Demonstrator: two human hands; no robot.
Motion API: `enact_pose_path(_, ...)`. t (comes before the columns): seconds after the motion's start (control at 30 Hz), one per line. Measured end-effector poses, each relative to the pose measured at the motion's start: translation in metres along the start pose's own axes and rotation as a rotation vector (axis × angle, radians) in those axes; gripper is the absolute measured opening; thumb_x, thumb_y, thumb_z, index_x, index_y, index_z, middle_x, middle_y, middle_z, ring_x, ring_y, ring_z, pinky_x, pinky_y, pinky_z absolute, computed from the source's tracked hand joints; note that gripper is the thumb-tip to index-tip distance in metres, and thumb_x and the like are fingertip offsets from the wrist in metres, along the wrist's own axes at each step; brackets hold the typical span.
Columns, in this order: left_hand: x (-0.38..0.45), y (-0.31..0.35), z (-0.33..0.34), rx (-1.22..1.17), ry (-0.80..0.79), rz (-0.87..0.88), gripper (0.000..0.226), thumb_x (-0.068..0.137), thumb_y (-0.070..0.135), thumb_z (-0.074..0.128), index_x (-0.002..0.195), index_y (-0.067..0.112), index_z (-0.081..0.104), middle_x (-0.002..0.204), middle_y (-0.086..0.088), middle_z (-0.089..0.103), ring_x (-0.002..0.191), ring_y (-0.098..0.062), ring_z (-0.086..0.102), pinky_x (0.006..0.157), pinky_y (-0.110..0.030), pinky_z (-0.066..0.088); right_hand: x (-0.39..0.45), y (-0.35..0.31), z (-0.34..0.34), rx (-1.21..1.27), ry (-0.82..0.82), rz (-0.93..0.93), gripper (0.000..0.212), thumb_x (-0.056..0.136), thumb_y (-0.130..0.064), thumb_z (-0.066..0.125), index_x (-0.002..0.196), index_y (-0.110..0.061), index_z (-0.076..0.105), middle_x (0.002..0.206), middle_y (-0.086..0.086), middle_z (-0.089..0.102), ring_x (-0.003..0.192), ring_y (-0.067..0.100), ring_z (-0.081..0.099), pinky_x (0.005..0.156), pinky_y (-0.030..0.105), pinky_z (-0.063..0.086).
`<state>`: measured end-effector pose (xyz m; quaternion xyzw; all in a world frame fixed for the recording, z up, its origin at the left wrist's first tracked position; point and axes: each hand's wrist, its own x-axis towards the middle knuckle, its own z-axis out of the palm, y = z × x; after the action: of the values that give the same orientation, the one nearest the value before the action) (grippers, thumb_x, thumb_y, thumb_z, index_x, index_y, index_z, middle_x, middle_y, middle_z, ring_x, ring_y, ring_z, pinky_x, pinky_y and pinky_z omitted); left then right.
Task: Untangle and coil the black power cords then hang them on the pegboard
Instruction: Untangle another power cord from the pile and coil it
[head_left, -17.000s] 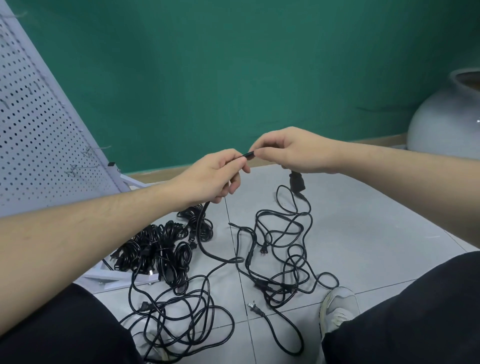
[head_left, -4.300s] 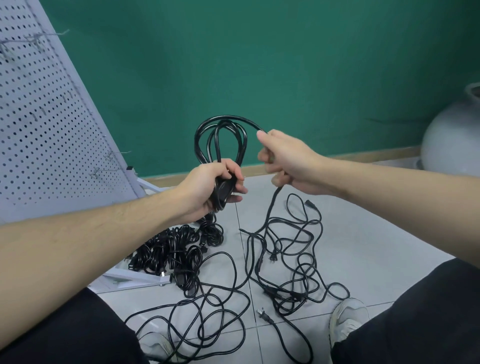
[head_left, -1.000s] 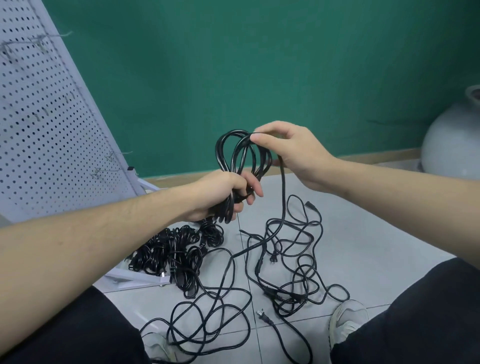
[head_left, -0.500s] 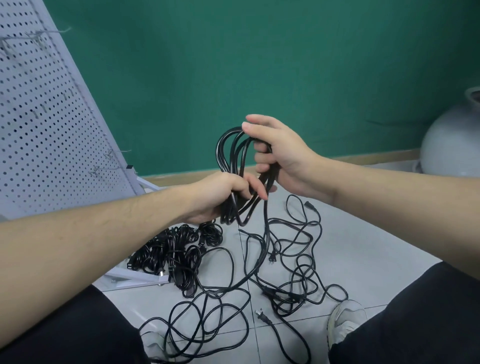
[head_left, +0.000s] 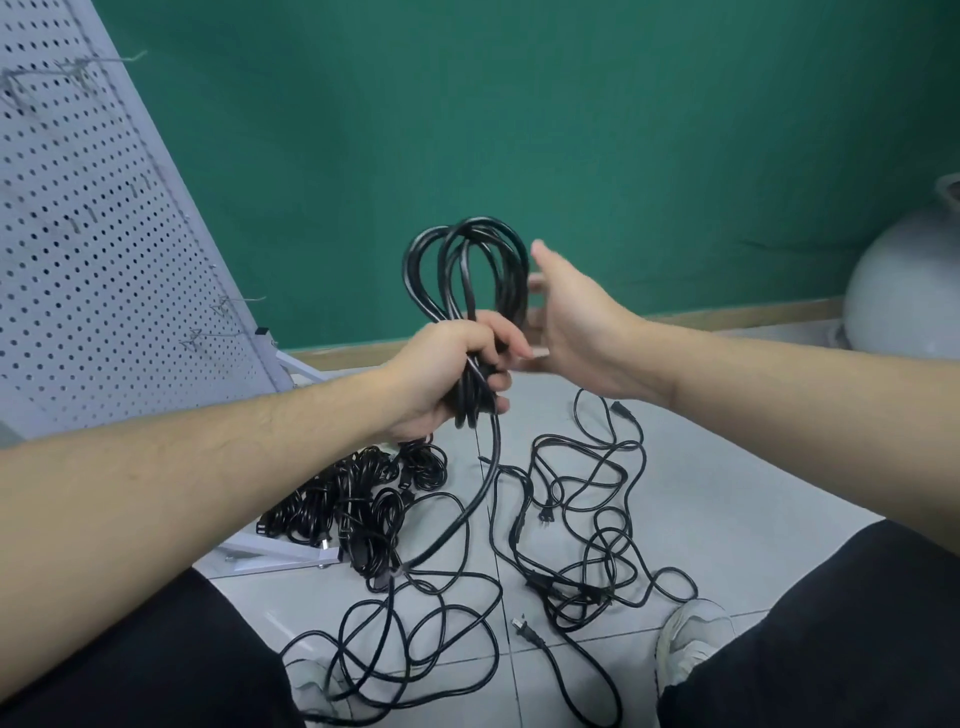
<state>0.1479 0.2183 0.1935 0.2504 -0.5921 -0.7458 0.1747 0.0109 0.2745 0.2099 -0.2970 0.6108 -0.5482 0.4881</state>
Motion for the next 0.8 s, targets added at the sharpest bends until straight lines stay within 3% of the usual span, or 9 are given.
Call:
enact_pose_path(0.17,0.01,0.009,-0.01,-0.04,0.216,0.181,0.047,0.082,-0.008,0.037,0.06,0.018,0.07,0.068,-0.003,0.049,0.064,-0.018,0.048,0.062,-0.031,0.045,-0.003,0.031,-0.005,-0.435,-0.093,0.254,0.064,0.102,-0.048,0.017,0.109,-0.013,0.071,0.119,0.014,0.07,0.099,0.026,0.061,0.096,0.044,0.05)
enact_pose_path(0.23,0.012,0.013,-0.009,-0.011,0.282,0.233,0.045,0.082,-0.005,0.039,0.062,0.02,0.071,0.068,0.001,0.051,0.071,-0.018,0.049,0.069,-0.035,0.044,-0.007,0.032,-0.001,-0.428,-0.184,0.265,0.067,0.1,-0.047,0.017,0.106,-0.013,0.075,0.126,0.012,0.069,0.106,0.025,0.06,0.103,0.044,0.047)
enact_pose_path(0.33,0.015,0.018,-0.009,0.029,0.394,0.294,0.036,0.077,0.003,0.045,0.062,0.023,0.072,0.071,0.002,0.052,0.078,-0.019,0.052,0.065,-0.034,0.051,-0.012,0.028,0.009,-0.261,-0.333,0.276,0.063,0.096,-0.053,0.025,0.084,-0.016,0.075,0.116,0.009,0.071,0.105,0.023,0.055,0.108,0.043,0.036)
enact_pose_path(0.4,0.017,0.022,-0.013,0.1,0.485,0.322,0.029,0.068,0.012,0.046,0.059,0.025,0.07,0.067,0.005,0.054,0.075,-0.018,0.055,0.063,-0.033,0.049,-0.013,0.026,0.015,-0.148,-0.341,0.265,0.05,0.094,-0.055,0.036,0.067,-0.019,0.058,0.105,0.01,0.071,0.099,0.025,0.058,0.102,0.041,0.038)
enact_pose_path(0.5,0.019,0.031,-0.022,0.187,0.63,0.312,0.032,0.071,0.011,0.042,0.061,0.025,0.068,0.062,0.002,0.052,0.064,-0.021,0.051,0.058,-0.028,0.039,-0.017,0.027,0.022,-0.042,-0.36,0.256,0.036,0.097,-0.048,0.047,0.075,-0.018,0.049,0.074,0.007,0.065,0.067,0.023,0.063,0.077,0.034,0.054)
enact_pose_path(0.57,0.019,0.034,-0.029,0.291,0.699,0.261,0.035,0.077,0.012,0.041,0.067,0.027,0.071,0.087,-0.006,0.052,0.07,-0.021,0.049,0.057,-0.028,0.034,-0.018,0.027,0.026,-0.132,-0.361,0.254,0.028,0.097,-0.046,0.051,0.09,-0.019,0.052,0.062,-0.003,0.05,0.047,0.01,0.038,0.05,0.019,0.04)
enact_pose_path(0.6,0.018,0.035,-0.031,0.359,0.714,0.218,0.039,0.083,0.011,0.04,0.074,0.028,0.073,0.103,-0.006,0.05,0.078,-0.019,0.05,0.059,-0.029,0.033,-0.018,0.027,0.025,-0.199,-0.355,0.255,0.025,0.097,-0.044,0.054,0.094,-0.02,0.053,0.061,-0.005,0.048,0.045,0.007,0.028,0.044,0.016,0.03)
enact_pose_path(0.7,0.017,0.033,-0.033,0.488,0.702,0.12,0.046,0.094,0.009,0.035,0.096,0.026,0.078,0.118,-0.002,0.041,0.087,-0.01,0.048,0.06,-0.028,0.03,-0.015,0.024,0.019,-0.492,-0.382,0.172,0.023,0.098,-0.039,0.059,0.085,-0.02,0.051,0.069,-0.001,0.056,0.048,0.007,0.03,0.045,0.017,0.024)
enact_pose_path(0.8,0.015,0.032,-0.032,0.652,0.654,0.133,0.043,0.093,0.013,0.037,0.094,0.029,0.077,0.087,0.006,0.052,0.068,-0.012,0.049,0.058,-0.029,0.033,-0.018,0.015,0.009,-0.692,-0.371,0.049,0.031,0.099,-0.036,0.06,0.077,-0.018,0.05,0.061,0.001,0.056,0.055,0.016,0.051,0.057,0.027,0.048)
